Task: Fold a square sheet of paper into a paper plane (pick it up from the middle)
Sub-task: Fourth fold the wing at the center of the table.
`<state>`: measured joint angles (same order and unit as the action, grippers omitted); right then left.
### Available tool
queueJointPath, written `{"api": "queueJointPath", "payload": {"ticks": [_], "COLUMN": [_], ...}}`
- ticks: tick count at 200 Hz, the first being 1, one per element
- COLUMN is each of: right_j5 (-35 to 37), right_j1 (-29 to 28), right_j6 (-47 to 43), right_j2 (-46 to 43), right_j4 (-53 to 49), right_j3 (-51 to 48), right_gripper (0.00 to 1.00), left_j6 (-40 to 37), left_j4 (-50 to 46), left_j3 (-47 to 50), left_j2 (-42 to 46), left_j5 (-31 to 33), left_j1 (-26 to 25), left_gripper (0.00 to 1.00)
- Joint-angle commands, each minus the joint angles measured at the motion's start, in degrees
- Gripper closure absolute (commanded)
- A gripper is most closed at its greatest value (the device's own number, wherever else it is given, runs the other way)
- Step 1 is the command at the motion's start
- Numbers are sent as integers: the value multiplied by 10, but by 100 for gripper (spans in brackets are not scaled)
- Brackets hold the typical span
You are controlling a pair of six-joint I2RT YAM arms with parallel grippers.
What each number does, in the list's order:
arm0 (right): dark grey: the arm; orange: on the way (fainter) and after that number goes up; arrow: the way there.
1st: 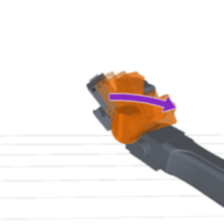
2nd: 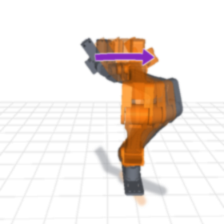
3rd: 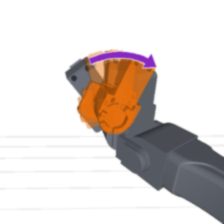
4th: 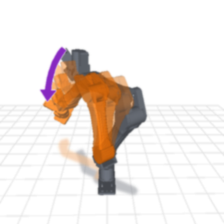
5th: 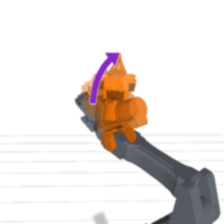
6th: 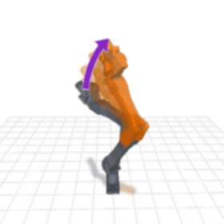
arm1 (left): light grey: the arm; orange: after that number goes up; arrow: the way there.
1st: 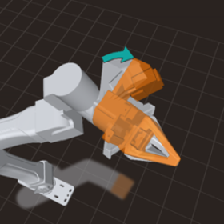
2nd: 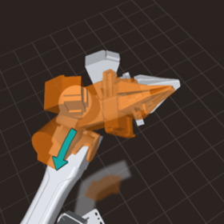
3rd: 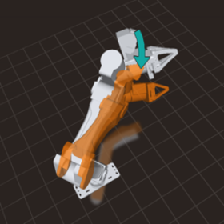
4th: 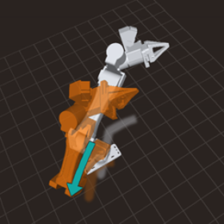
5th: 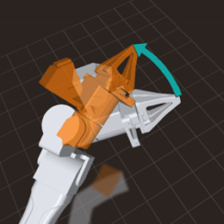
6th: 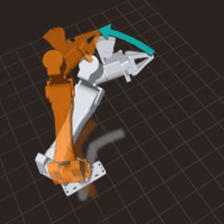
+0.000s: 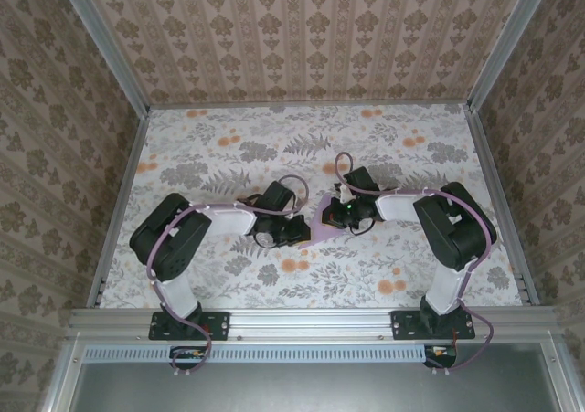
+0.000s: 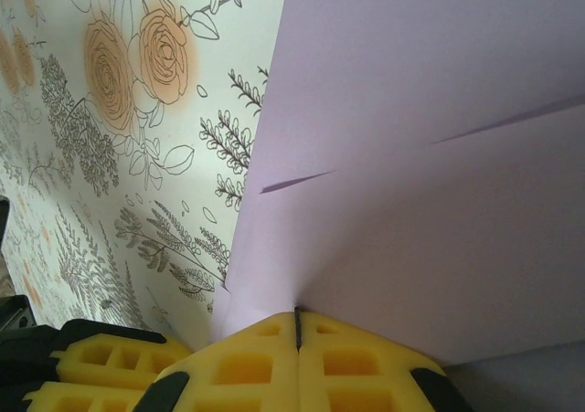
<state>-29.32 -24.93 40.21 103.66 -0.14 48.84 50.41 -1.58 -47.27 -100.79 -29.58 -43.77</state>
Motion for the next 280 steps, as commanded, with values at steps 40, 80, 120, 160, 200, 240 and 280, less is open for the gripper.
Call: {"api": "queueJointPath", "payload": {"ticks": [40, 80, 120, 160, 200, 240, 280], "right_j5": [118, 125, 127, 128, 126, 123, 117], "right_j1": [1, 2, 2, 2, 2, 2, 1], "right_j6": [-15, -9, -9, -9, -8, -7, -7], "right_j2": [66, 74, 73, 70, 67, 66, 68], "right_j4": [-114, -122, -126, -127, -124, -123, -121], "right_j3": [2, 5, 6, 6, 6, 6, 7], "right_gripper": [100, 100, 100, 100, 100, 100, 100], "left_j6": [-3, -14, -17, -28, -35, -37, -44], "left_j4": [-56, -69, -77, -73, -24, -13, -25], "left_j3": [63, 79, 93, 94, 72, 28, -31], "left_j2": [21, 34, 49, 81, 133, 92, 23], "left_j5": [0, -6, -1, -2, -19, -24, -15], "left_j1": [-1, -11, -11, -8, -1, 11, 10], "left_gripper": [100, 100, 100, 100, 100, 100, 100]}}
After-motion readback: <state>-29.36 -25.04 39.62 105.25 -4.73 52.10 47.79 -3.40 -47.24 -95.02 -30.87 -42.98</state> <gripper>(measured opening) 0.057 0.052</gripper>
